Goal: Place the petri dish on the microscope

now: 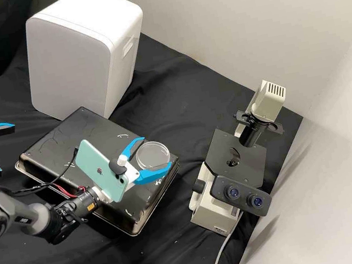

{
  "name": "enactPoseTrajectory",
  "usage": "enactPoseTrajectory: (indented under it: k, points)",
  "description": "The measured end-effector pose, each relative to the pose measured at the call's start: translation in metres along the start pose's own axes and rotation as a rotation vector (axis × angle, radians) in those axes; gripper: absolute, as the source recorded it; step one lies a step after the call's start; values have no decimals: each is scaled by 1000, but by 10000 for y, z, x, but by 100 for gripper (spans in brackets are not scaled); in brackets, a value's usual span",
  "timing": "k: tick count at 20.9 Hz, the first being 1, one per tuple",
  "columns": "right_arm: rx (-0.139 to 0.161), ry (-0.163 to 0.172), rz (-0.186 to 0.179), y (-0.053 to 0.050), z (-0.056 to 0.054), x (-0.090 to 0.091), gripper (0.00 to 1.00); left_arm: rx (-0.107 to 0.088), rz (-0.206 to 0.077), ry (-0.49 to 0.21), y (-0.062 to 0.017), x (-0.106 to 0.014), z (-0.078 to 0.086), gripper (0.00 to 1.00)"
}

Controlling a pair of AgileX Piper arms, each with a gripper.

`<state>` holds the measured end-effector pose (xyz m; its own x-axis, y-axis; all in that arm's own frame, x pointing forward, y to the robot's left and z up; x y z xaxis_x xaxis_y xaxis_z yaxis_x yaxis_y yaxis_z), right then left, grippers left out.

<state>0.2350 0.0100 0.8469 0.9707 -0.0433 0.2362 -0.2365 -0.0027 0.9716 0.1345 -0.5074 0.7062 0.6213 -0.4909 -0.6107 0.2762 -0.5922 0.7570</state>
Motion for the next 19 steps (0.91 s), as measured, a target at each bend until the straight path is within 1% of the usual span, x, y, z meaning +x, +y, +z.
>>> enactPoseTrajectory:
  k: [1,5,7,8,9,10,11,13,15,16,18,19]
  points:
    - [2,1,18,39,-1,-6,0,-2,2,4,2,0,-4,100]
    - [22,-9,36,79,29,-20,0,-1,1,5,0,1,-5,100]
    - [22,-17,34,71,49,-2,0,15,1,5,0,1,-5,100]
    - [20,-22,34,70,64,21,0,19,0,7,-2,2,-5,100]
    - [21,-28,35,68,80,60,0,17,-3,5,-9,5,-1,100]
    - [21,-31,46,85,95,122,0,15,-8,8,-18,10,-3,100]
    - [20,-38,51,89,117,175,0,18,-9,13,-22,11,-8,100]
    - [19,-45,74,131,156,310,0,17,-14,15,-31,15,-11,100]
    - [18,-47,94,176,172,464,0,21,-15,16,-34,17,-11,100]
    - [18,-56,95,190,192,531,0,20,-15,14,-36,18,-5,100]
    - [19,-60,101,217,200,666,0,18,-14,18,-35,19,-4,100]
    - [15,-65,99,221,208,725,0,16,-12,22,-33,19,-9,100]
